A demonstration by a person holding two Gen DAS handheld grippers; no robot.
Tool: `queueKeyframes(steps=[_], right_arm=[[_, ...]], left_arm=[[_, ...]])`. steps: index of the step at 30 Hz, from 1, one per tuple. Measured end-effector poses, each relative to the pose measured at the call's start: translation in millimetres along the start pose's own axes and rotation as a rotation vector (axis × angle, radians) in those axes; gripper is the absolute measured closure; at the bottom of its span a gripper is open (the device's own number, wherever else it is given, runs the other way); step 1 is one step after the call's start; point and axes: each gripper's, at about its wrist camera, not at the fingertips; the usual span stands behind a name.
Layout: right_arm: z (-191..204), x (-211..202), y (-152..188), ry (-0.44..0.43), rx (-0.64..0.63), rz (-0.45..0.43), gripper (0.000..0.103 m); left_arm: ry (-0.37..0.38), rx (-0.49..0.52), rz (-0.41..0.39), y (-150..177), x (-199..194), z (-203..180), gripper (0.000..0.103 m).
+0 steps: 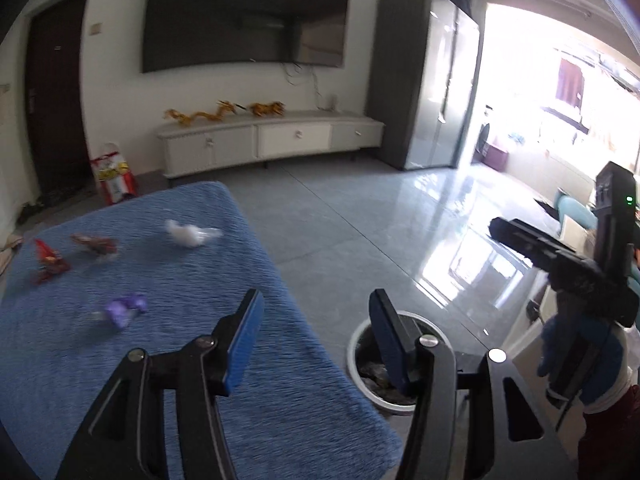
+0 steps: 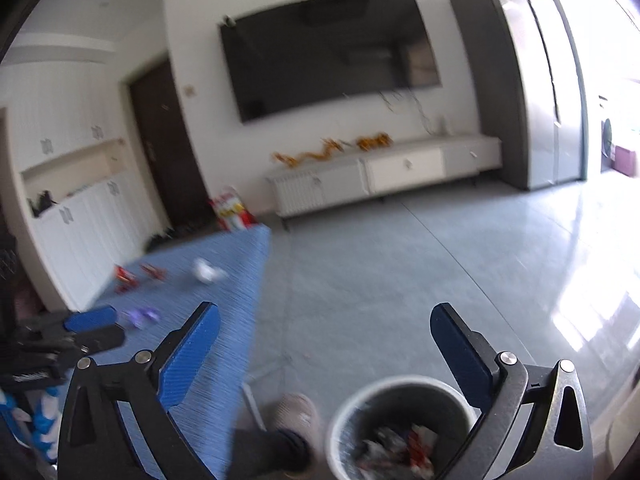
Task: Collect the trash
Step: 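Move both tools back over the ottoman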
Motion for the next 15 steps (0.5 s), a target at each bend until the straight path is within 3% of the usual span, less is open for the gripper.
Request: queueKeyframes(steps=[2,5,11,15], right_arm=[[18,-13,-9,-0.036,-0.012,-0.035,0.0],[41,-28,-17,-0.067,-0.034,-0.079,0.0],[97,-52,-25,-0.139,-0.112,-0.131,0.0],[129,-61,-22,-0.175,-0.16,-0.144,0.0]], left_arm=[[-0.057,-0.026,-0.047,1,-27,18,0.049],[-0.139,-0.08,-0.115,4,-65,41,0.029],[-0.311,-0.171,-0.293,21,-146,83,0.021],[-0.423,-0.211,-0.367,39,-188,102,0.021]])
Point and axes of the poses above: each gripper's, at about its wrist camera, not at the fingertips, and x roughly the way its jaws point, z to its left, y to its underside, and after that the axes turned 12 degrees about y, right-handed
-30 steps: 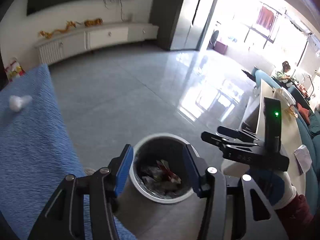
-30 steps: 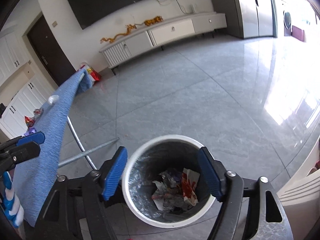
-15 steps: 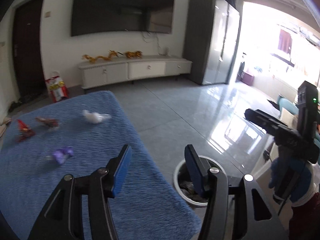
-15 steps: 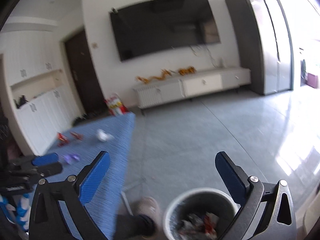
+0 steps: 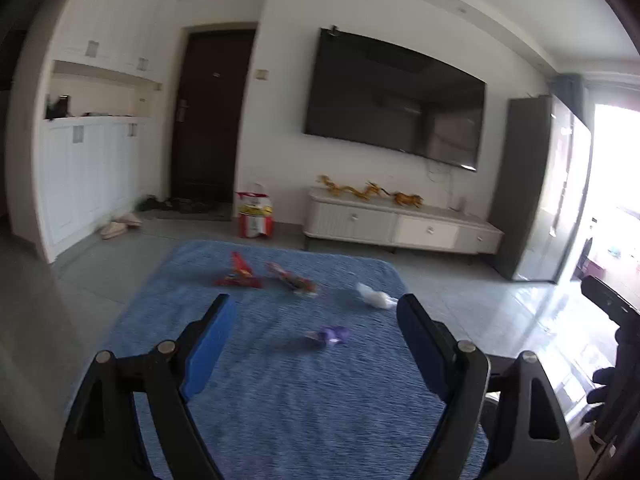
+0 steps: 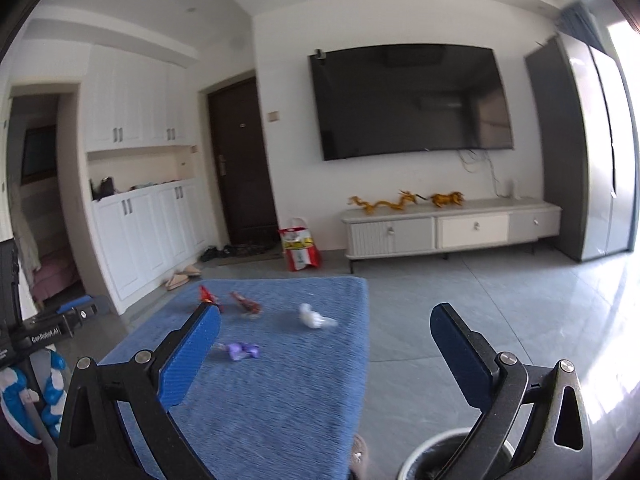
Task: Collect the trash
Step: 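Move both tools back over the ottoman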
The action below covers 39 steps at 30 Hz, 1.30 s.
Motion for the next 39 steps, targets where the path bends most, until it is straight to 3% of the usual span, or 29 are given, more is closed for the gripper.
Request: queueKeyframes(steps=[6,11,19,32,35,39], right_arm=[[50,12,-5,-0.065,-0.043,0.008,0.0],[85,40,3,-0.103,-0.079,0.076,0.0],[117,74,23,-0.165,-0.137,0.157,0.0],[107,141,57,-0.206,-0.103,0.302,0.0],[100,160,66,-0.205,-0.102,0.334,0.0],[94,187,72,-0.209,-0.101,0.366,0.0]], left_arm=[[-0.139,-0.044,-0.051,4,-33,51,0.02],[-0.23,-0.09,-0.059,16,-54,85,0.019],[-0.287,-0.118,-0.02,32,-56,109,0.019],[-0.277,-0.069,0.166,39,25,103,0.019],[-0.25,-0.067,0.225,44,54,101,0.019],[-0.162,-0.077,0.293,52,91,99,0.019]])
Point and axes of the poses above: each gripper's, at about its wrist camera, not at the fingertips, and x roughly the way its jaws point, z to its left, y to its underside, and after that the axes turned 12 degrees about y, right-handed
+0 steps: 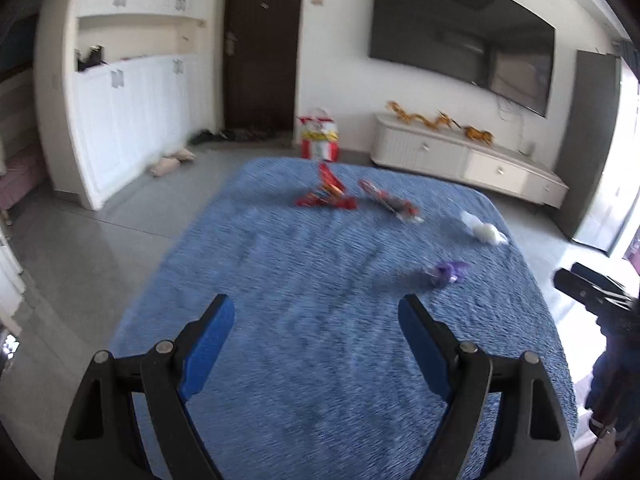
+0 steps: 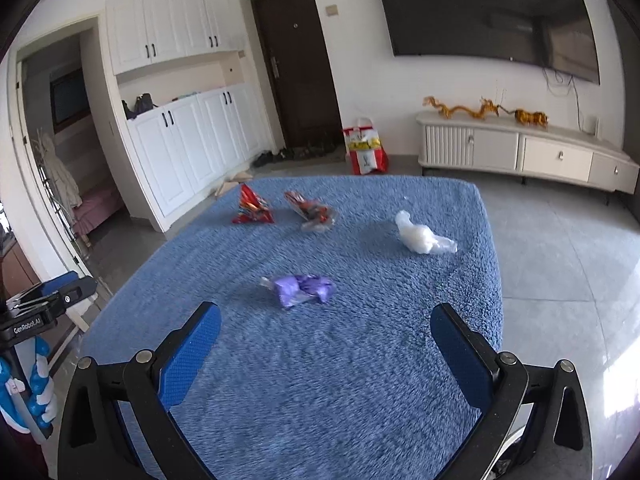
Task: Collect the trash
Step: 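Move both tools back over the ottoman, then grasp the purple wrapper with the left tool while the right tool grasps the white plastic bag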
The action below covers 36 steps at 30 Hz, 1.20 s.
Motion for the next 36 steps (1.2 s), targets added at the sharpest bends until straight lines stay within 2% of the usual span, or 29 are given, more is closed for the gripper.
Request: queueKeyframes(steps=[8,13,19,21,24,27,29,31,33,36], right_arm=[[-20,54,-19,0.006,-0.031,0.032,0.004],[-30,93,-37,0.019,-0.078,0.047,0.007],[-42,137,-59,0.034,-0.117,0.057,0.013],[-46,153,-63,0.035,-0.12,0.07,0.018],[-51,173,-64,0.037,-0.118,0.108,0.028],[-53,185,-62,0.028,-0.117,0.153,0.046],[-52,185,-62,0.031,-0.121,0.161,0.063],[-51,188,-61,0.031,-0.125,0.179,0.073],[-49,189,-61,0.037,-0.132,0.18,0.073],[-48,180,-58,0.035,-0.126,0.18,0.074]], left_arm=[[0.213,0.07,0.143,-18,83,-31,0.02],[0.322,0.168,0.201,-30,134,-61,0.02],[0.364,0.247,0.274,-31,184,-84,0.021],[0.385,0.243,0.299,-29,197,-86,0.034],[0.404,0.227,0.33,-26,210,-86,0.048],[0.415,0.223,0.334,-23,214,-84,0.052],[0.424,0.228,0.326,-22,212,-85,0.055],[0.421,0.236,0.32,-20,210,-86,0.062],[0.422,0.235,0.319,-19,208,-86,0.075],[0.424,0.215,0.317,-18,202,-83,0.076]])
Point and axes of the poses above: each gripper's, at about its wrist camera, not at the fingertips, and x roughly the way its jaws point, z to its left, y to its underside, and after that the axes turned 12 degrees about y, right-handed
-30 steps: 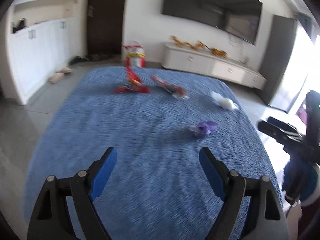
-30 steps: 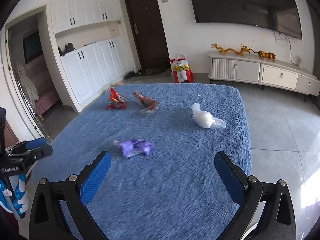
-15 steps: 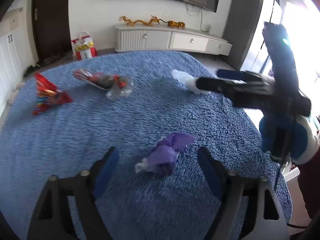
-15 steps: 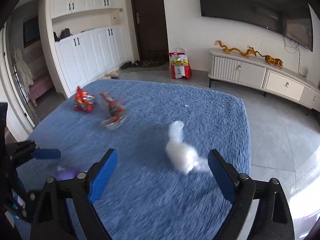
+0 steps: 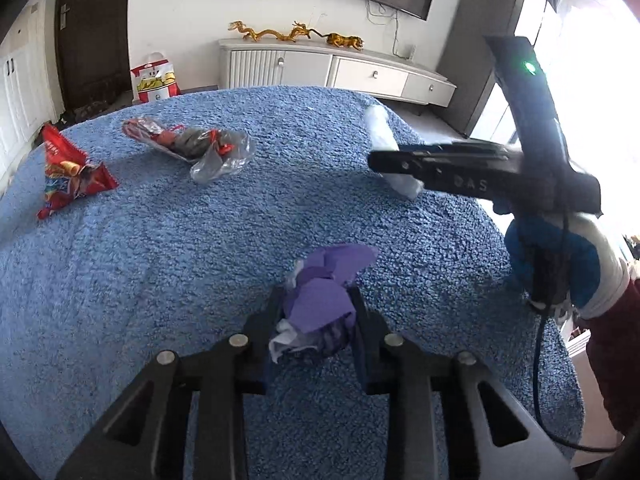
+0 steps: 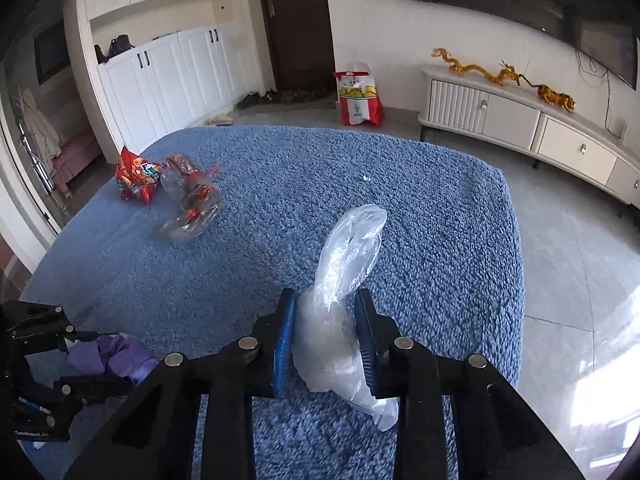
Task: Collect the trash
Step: 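Grasp the purple wrapper with the left tool while the right tool grasps the white plastic bag, then carry both items over the white bin and open both tools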
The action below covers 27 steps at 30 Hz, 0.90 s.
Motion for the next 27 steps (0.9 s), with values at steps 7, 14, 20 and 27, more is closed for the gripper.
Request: queueKeyframes(steps=[7,14,20,27], right_arm=[[7,-54,26,-0.046,0.045,-0.035,0.075],[23,-122,54,-0.056,0.05,-0.103,0.075],[40,-173,74,-0.059,0.028,-0.162,0.075],[52,-207,91,-0.069,0.005,-0.197,0.075]], left_arm=[[0.001,-0.077,-0.083,16,-47,-5,0.076],[-0.061,-0.131,-0.147,41,-103,-12,0.076],[-0.166,-0.142,-0.223,58,-156,-28,0.076],[-0.283,-0.11,-0.284,75,-199,-52,0.076]])
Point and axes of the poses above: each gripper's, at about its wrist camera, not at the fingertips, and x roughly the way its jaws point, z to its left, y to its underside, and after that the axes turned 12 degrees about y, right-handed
